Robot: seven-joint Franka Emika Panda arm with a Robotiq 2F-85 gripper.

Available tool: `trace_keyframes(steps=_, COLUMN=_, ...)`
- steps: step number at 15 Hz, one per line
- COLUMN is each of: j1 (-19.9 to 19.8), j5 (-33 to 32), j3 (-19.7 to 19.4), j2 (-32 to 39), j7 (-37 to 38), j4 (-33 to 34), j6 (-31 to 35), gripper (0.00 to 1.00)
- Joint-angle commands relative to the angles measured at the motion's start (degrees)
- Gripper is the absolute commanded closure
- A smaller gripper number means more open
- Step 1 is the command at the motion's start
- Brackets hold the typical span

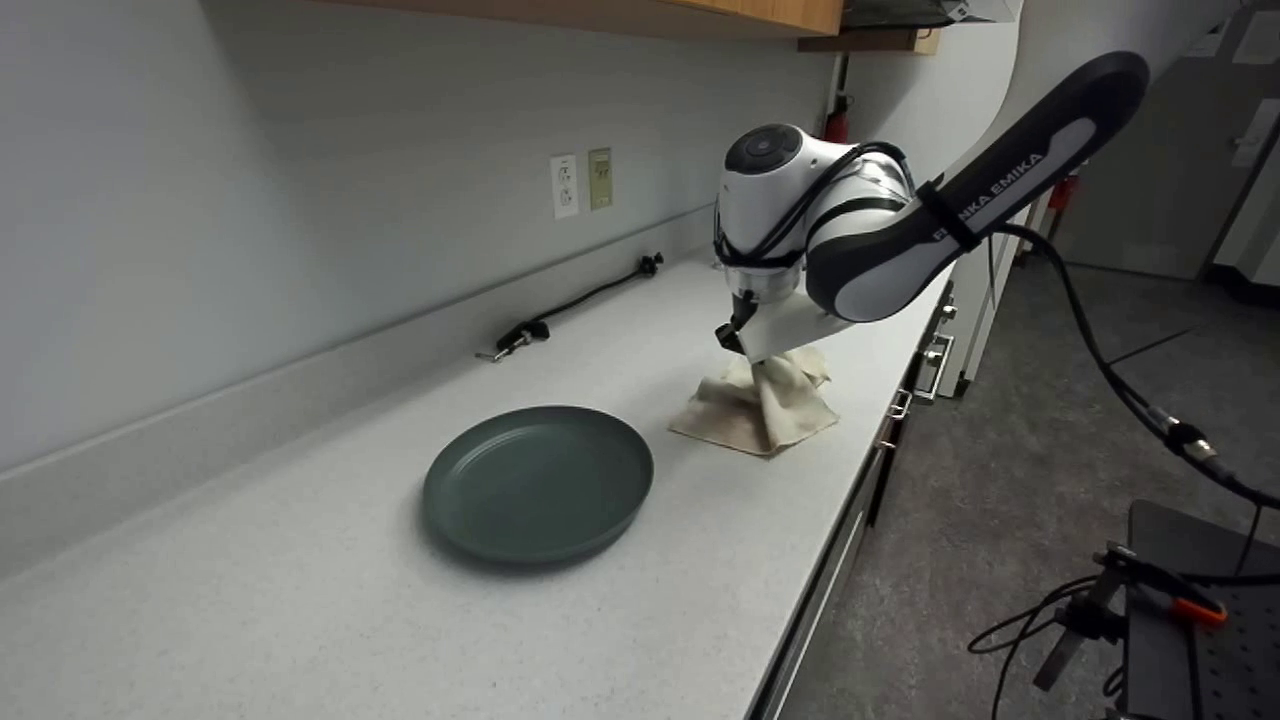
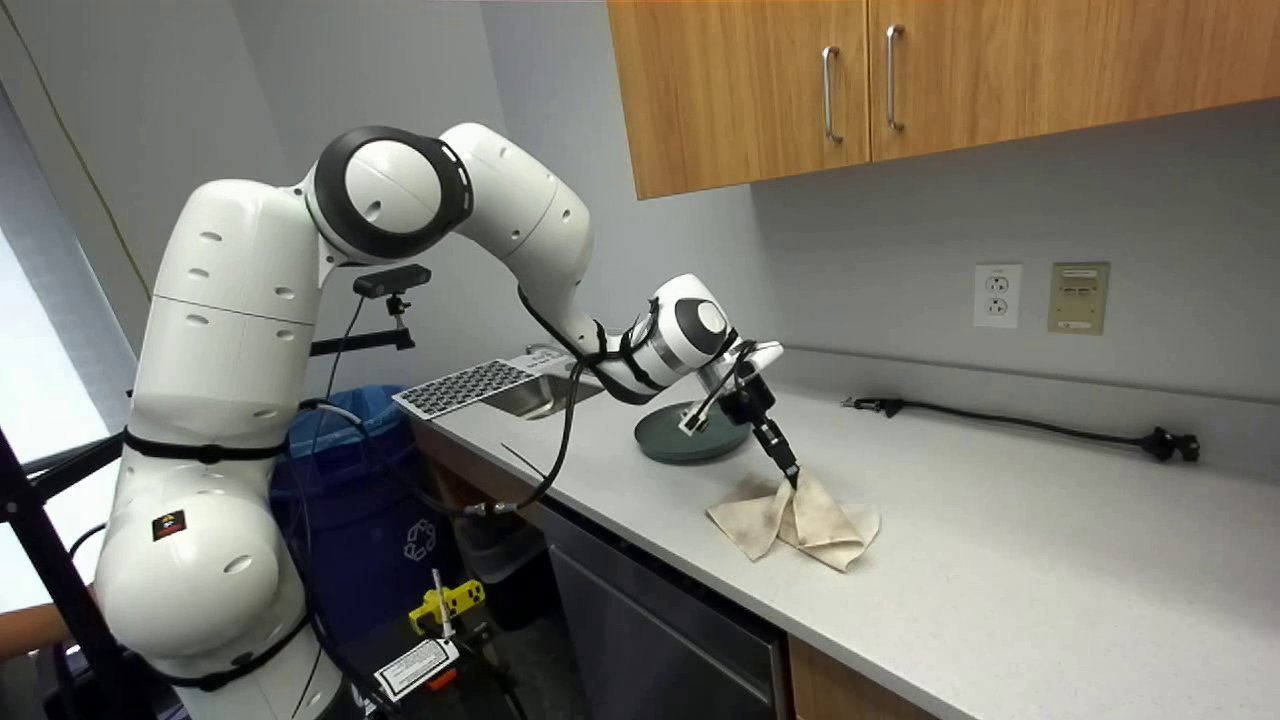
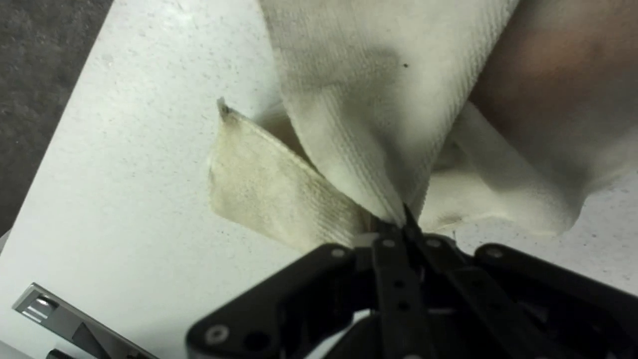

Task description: Fold the cloth on the table

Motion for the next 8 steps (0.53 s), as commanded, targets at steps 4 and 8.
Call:
trace_keyframes(steps=4, j1=-0.15, j5=2.87, j3=2.37, j2=0.85, j7=-10.57, j4=0.46, j6=5.3, gripper=0.99)
trace_keyframes(steps=8, j1=0.11, j5=5.78, j3=1.76, j2=1.5, j7=-14.71, j4=0.67, j6=5.6, gripper=0.72)
